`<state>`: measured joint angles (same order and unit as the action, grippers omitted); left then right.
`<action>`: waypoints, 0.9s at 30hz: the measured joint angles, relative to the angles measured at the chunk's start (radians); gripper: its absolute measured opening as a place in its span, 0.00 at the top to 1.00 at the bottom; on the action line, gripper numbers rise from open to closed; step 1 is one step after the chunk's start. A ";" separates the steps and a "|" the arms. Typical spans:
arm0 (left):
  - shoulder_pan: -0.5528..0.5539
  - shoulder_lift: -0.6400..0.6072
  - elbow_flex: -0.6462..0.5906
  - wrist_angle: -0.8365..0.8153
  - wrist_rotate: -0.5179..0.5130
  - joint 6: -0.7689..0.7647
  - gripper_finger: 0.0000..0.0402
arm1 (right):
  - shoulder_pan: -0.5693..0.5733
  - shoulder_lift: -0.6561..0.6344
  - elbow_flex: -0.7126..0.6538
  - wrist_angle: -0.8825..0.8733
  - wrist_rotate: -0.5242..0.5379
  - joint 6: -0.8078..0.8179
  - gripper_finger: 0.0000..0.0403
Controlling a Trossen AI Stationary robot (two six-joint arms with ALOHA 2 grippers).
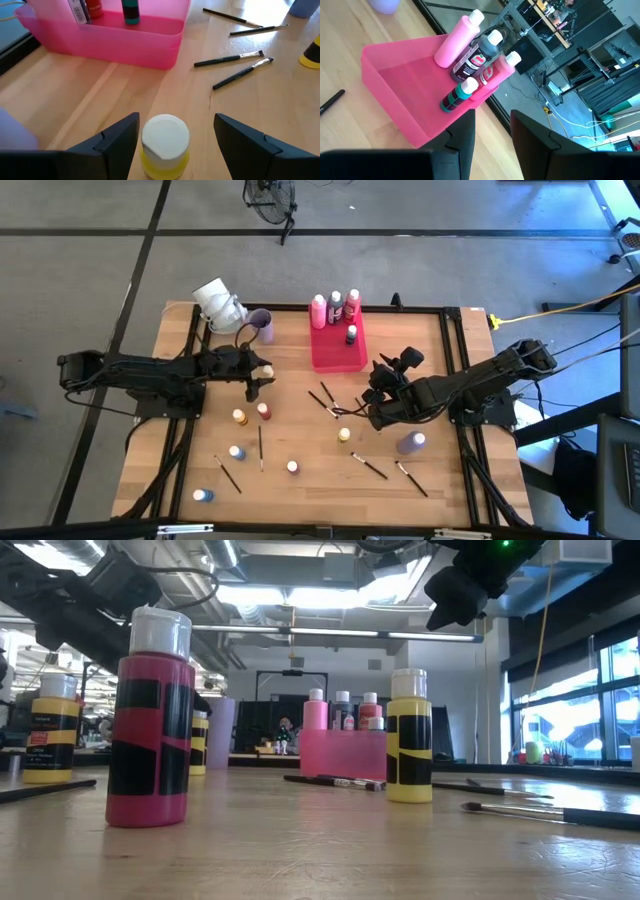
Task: Pick & Place Paint Supplies
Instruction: Put the top left yellow paint bottle into the red bin
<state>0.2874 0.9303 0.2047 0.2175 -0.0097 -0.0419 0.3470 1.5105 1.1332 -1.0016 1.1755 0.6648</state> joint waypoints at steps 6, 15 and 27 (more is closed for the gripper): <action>0.000 0.000 0.000 -0.036 -0.001 0.000 0.37 | 0.000 0.000 0.000 0.000 0.000 0.000 0.68; 0.000 0.001 0.000 -0.044 -0.009 0.001 0.38 | 0.000 0.000 0.000 0.004 0.000 0.000 0.68; 0.000 0.001 0.000 -0.057 -0.043 0.003 0.57 | 0.000 0.000 0.000 0.005 0.000 0.000 0.68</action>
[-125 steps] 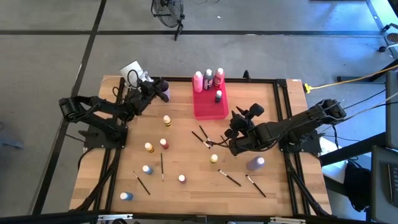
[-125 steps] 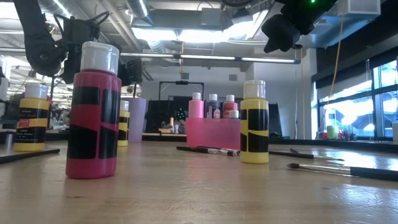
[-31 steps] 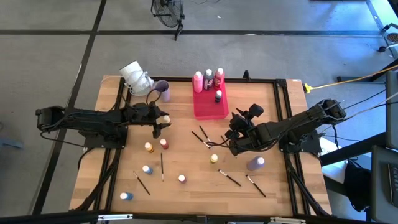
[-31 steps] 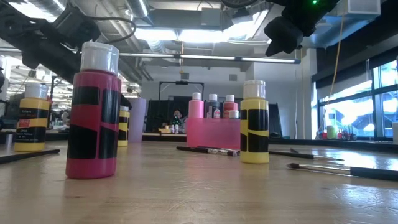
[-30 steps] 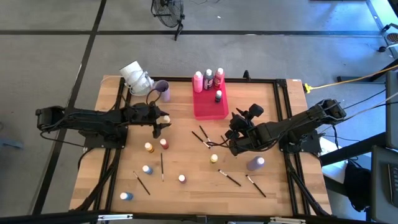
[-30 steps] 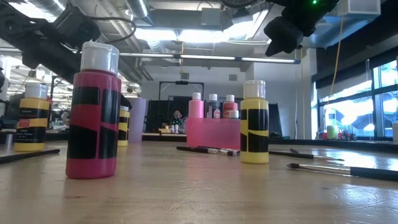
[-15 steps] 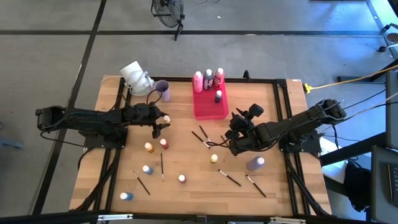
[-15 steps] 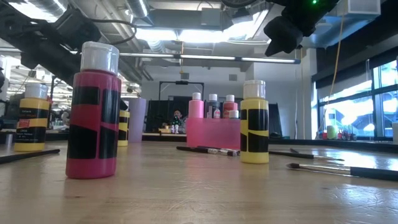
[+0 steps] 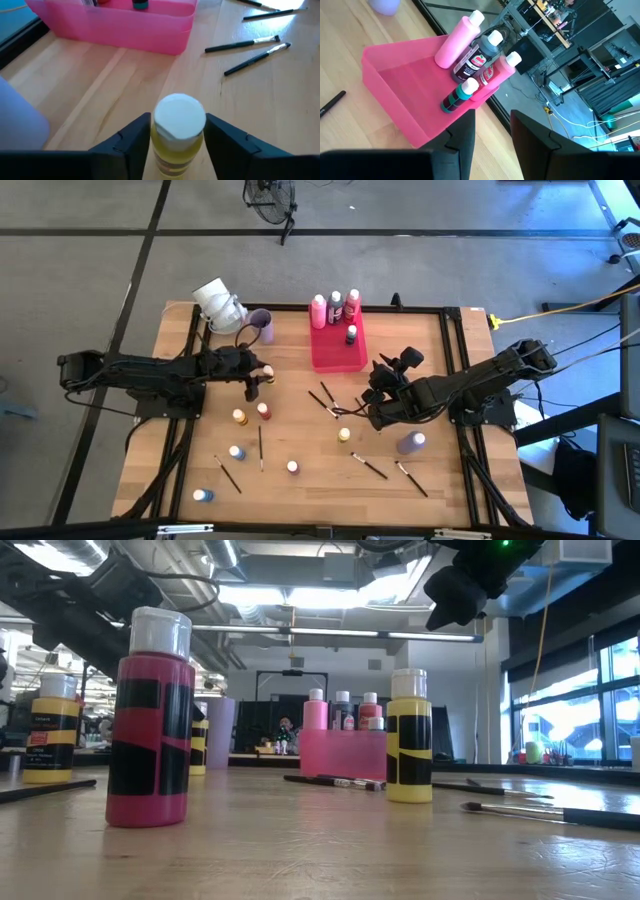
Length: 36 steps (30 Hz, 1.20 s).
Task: Pick & Place Paint Supplies
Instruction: Put the top left yellow paint bottle into the red bin
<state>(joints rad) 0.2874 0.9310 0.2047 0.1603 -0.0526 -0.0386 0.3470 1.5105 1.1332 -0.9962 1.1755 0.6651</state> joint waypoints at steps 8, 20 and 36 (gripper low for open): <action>0.000 0.000 0.002 0.001 -0.008 -0.002 0.66 | 0.000 0.000 0.000 0.002 0.000 0.000 0.68; 0.000 0.002 0.016 0.030 -0.029 -0.070 0.72 | 0.000 0.000 0.000 0.002 0.000 0.000 0.68; 0.000 0.001 0.236 0.015 0.021 -0.056 0.72 | -0.011 0.000 0.000 0.004 0.002 -0.003 0.68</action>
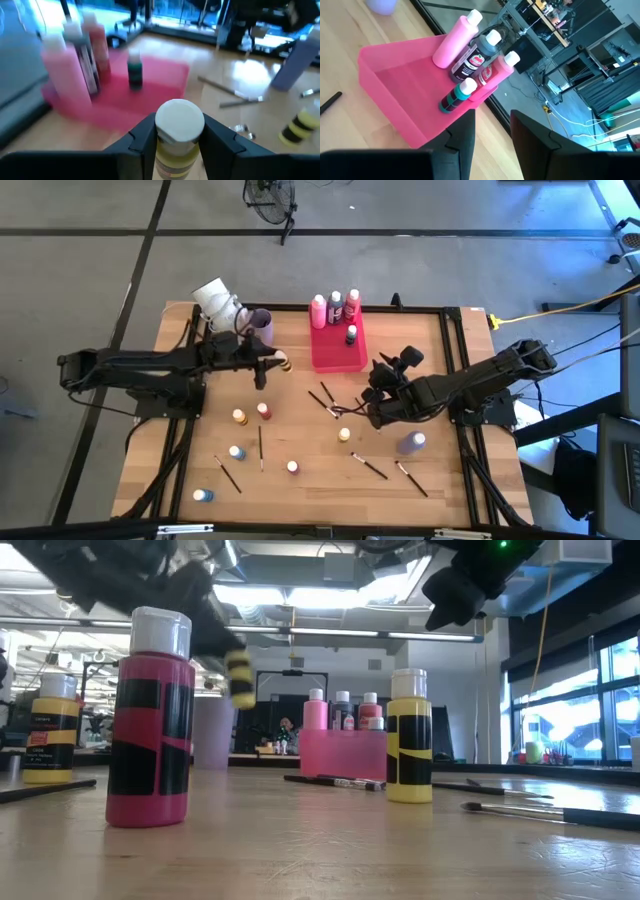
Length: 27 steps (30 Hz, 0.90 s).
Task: Pick & Place Paint Supplies
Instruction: Put the top left yellow paint bottle into the red bin
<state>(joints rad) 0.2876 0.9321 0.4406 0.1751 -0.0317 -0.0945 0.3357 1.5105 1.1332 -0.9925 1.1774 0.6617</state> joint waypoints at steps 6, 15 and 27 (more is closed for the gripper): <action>0.012 0.006 0.111 0.001 -0.004 0.086 0.72 | -0.016 0.000 0.000 0.011 0.000 0.000 0.68; 0.072 0.167 0.244 -0.002 -0.004 0.102 0.72 | -0.017 0.000 0.000 0.011 -0.001 0.003 0.68; 0.168 0.499 0.459 0.001 0.085 0.125 0.72 | -0.017 0.000 0.000 0.010 -0.003 0.004 0.68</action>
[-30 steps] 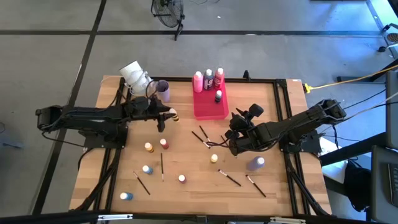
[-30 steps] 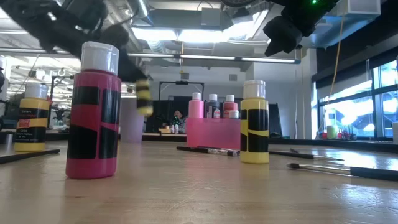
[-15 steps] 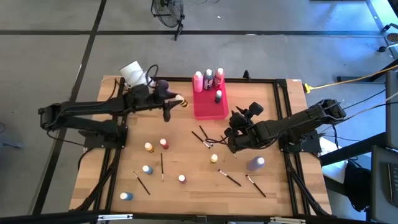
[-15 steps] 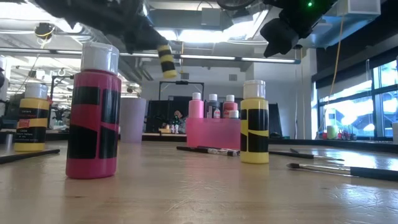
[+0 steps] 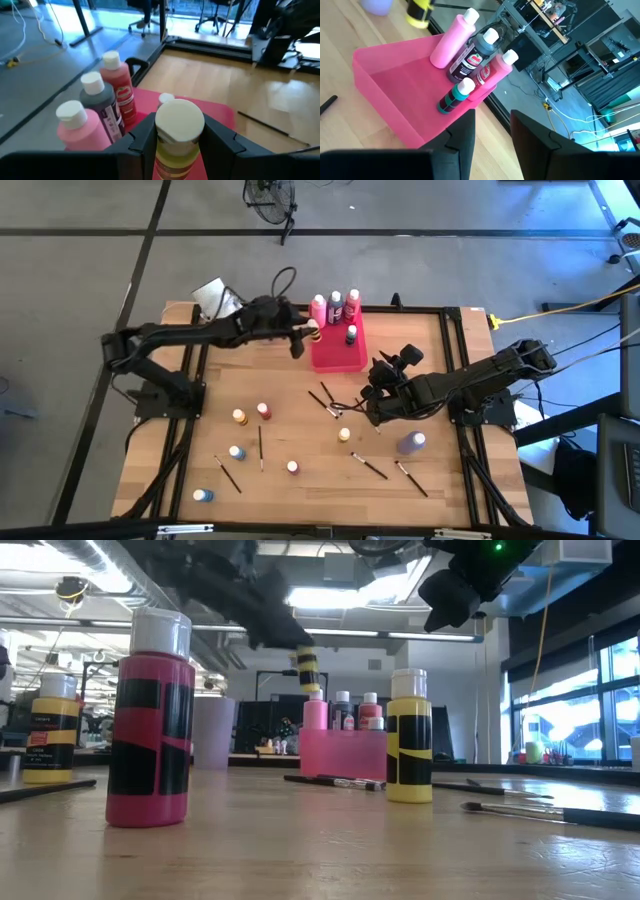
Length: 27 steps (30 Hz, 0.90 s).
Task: Pick & Place Paint Supplies
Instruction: Put the top left yellow paint bottle into the red bin
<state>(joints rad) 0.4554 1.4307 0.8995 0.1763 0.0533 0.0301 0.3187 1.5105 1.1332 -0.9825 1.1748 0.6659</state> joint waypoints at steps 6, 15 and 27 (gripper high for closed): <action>0.061 0.134 0.036 0.060 0.045 -0.005 0.72 | 0.000 0.000 0.000 -0.001 -0.001 0.000 0.68; 0.112 0.264 0.036 0.142 0.055 -0.009 0.72 | 0.000 0.000 0.000 -0.004 -0.002 0.000 0.68; 0.150 0.375 0.036 0.245 0.089 0.008 0.72 | 0.000 0.000 0.000 -0.005 -0.001 0.000 0.68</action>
<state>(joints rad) 0.6058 1.8054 0.9360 0.4217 0.1421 0.0385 0.3191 1.5105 1.1332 -0.9871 1.1740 0.6659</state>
